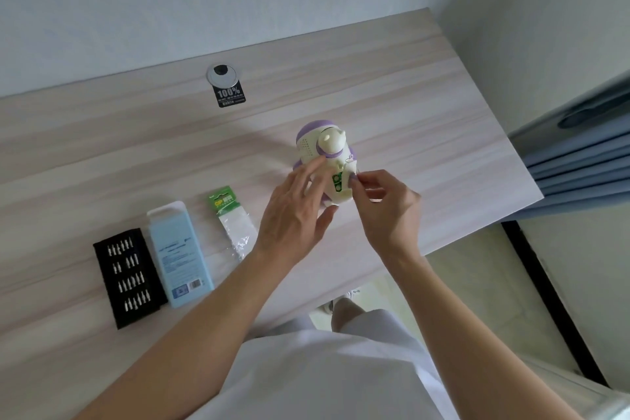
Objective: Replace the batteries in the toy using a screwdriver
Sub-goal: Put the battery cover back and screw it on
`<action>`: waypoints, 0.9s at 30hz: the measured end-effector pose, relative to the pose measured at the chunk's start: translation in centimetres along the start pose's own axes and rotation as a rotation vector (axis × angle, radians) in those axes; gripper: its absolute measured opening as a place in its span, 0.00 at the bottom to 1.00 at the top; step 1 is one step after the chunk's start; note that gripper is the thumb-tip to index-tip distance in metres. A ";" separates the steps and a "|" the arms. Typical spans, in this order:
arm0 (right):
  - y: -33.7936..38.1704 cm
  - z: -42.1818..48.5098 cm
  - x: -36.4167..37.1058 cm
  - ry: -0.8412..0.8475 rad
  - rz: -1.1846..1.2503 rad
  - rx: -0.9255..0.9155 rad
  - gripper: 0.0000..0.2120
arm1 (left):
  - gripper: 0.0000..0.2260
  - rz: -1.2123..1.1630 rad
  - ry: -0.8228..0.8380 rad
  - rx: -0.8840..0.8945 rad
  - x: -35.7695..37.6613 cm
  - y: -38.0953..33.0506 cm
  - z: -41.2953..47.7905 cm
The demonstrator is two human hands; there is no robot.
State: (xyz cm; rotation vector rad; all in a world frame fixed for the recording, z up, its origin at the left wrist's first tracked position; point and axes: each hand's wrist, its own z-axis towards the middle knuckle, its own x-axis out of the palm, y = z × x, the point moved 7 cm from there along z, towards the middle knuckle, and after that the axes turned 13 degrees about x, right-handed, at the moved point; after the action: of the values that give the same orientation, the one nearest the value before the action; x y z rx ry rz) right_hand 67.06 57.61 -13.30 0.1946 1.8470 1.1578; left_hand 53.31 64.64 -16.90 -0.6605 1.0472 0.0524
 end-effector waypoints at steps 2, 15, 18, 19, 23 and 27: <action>-0.1 -0.1 0.3 -0.010 -0.022 -0.045 0.03 | 0.26 -0.039 -0.042 0.008 -0.2 0.0 0.4; -0.2 -0.6 1.2 -0.088 -0.187 -0.236 0.04 | 0.20 -0.148 -0.151 -0.069 0.2 0.8 0.6; -0.5 -0.3 1.0 -0.107 -0.198 -0.219 0.06 | 0.20 -0.137 -0.150 -0.101 0.4 1.4 0.5; -0.6 -0.3 0.9 -0.113 -0.199 -0.214 0.06 | 0.20 -0.138 -0.154 -0.104 0.4 1.6 0.5; -0.9 -0.1 0.7 -0.135 -0.226 -0.205 0.04 | 0.28 -0.243 -0.189 -0.114 0.1 2.5 1.0; -0.8 0.0 0.8 -0.127 -0.217 -0.216 0.05 | 0.41 -0.284 -0.135 -0.103 0.2 3.7 2.6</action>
State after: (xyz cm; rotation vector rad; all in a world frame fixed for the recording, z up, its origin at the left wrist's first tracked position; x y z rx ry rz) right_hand 66.87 57.65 -14.38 -0.0536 1.5770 1.1553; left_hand 54.19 68.91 -18.01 -0.8817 0.8175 -0.0952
